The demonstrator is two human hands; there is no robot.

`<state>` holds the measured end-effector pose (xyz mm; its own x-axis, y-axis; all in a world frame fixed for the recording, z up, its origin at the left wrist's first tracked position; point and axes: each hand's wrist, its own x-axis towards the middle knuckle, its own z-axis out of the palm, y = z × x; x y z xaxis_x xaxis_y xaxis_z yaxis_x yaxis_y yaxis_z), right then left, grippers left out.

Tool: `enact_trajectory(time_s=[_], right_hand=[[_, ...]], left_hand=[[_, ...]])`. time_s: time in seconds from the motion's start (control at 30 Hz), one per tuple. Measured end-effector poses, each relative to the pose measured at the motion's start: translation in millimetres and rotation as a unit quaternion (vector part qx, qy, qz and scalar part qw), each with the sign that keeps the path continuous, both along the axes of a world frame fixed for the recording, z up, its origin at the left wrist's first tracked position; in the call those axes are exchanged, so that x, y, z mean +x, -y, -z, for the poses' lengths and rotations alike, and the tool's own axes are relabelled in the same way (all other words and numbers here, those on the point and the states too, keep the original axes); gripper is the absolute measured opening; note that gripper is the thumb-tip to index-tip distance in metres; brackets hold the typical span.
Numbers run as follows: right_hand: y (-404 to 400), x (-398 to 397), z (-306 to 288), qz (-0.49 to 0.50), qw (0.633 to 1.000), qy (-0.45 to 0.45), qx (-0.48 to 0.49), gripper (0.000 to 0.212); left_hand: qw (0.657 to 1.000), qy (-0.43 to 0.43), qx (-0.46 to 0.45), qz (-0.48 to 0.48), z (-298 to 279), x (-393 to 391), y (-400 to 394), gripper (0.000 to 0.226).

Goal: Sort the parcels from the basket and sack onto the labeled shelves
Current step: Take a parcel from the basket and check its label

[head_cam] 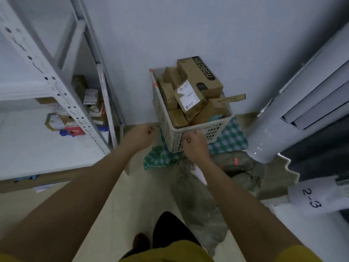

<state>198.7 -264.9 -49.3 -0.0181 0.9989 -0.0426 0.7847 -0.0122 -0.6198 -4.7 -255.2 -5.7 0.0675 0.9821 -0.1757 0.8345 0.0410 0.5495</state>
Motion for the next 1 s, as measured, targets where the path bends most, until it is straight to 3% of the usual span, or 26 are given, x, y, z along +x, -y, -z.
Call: enact_trajectory(time_s=[0.17,0.43,0.7,0.93,1.0], right_hand=[[-108,5,-36,0.061,0.997,-0.015,0.054,0.018],[-282,43,-59,0.107,0.991,0.003,0.074,0.020],[-371,100,-35,0.148,0.979,0.068,-0.120,0.037],[-379,112,-14,0.190,0.959,0.028,-0.207,0.066],[-379,116,-1,0.215,0.949,0.015,-0.229,0.078]], left_hand=[[0.997,0.002,0.025,0.067,-10,21,-113,0.025],[0.992,-0.010,0.100,0.078,-26,33,-266,0.020],[0.990,-0.050,0.051,0.121,-11,59,-391,0.014],[0.979,-0.062,-0.041,0.189,31,80,-475,0.012],[0.976,-0.069,-0.080,0.192,43,86,-497,0.028]])
